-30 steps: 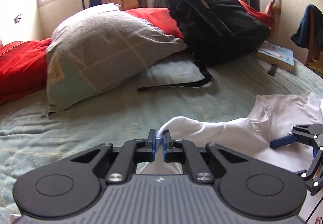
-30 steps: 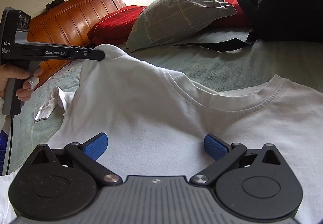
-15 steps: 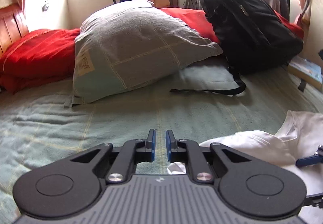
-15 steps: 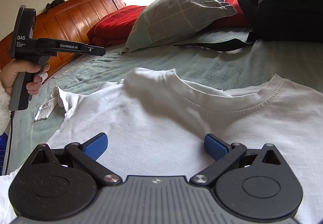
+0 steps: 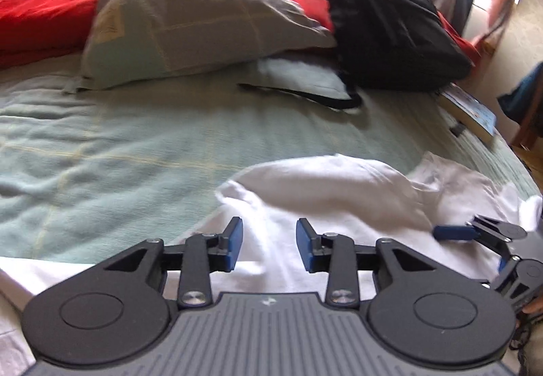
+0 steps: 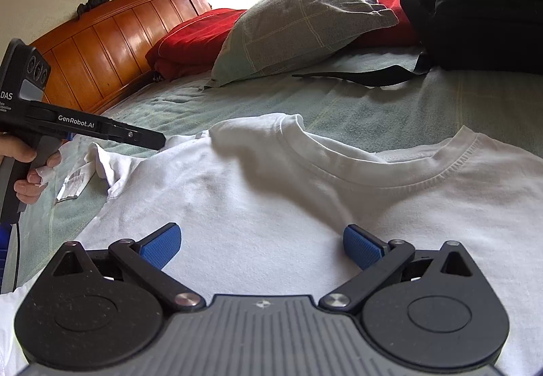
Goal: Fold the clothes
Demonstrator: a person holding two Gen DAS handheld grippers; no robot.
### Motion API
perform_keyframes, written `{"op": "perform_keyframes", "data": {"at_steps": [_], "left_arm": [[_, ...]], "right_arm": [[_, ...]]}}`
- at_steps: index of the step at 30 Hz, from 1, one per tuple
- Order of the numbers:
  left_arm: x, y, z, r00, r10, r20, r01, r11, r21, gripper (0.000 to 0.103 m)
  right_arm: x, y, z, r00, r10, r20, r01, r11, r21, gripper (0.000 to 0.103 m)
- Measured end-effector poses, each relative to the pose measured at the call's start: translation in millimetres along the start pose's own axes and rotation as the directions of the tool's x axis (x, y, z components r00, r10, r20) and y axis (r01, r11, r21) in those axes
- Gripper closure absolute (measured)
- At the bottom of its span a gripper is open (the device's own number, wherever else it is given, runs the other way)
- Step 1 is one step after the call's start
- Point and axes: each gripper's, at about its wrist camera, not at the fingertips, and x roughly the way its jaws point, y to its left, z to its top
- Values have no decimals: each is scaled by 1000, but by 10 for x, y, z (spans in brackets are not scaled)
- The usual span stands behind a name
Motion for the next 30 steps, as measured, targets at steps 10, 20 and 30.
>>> {"op": "perform_keyframes", "data": {"at_steps": [10, 20, 30], "left_arm": [[276, 79, -3, 998, 40, -49, -28, 976, 218, 57], [367, 194, 106, 992, 119, -33, -112, 981, 157, 102], [205, 129, 134, 982, 190, 13, -190, 972, 138, 80]], "right_arm": [[-16, 2, -2, 1000, -1, 3, 1, 1000, -1, 0], [-159, 32, 55, 995, 72, 73, -75, 996, 41, 0], [-179, 78, 51, 992, 92, 92, -93, 995, 16, 0]]}}
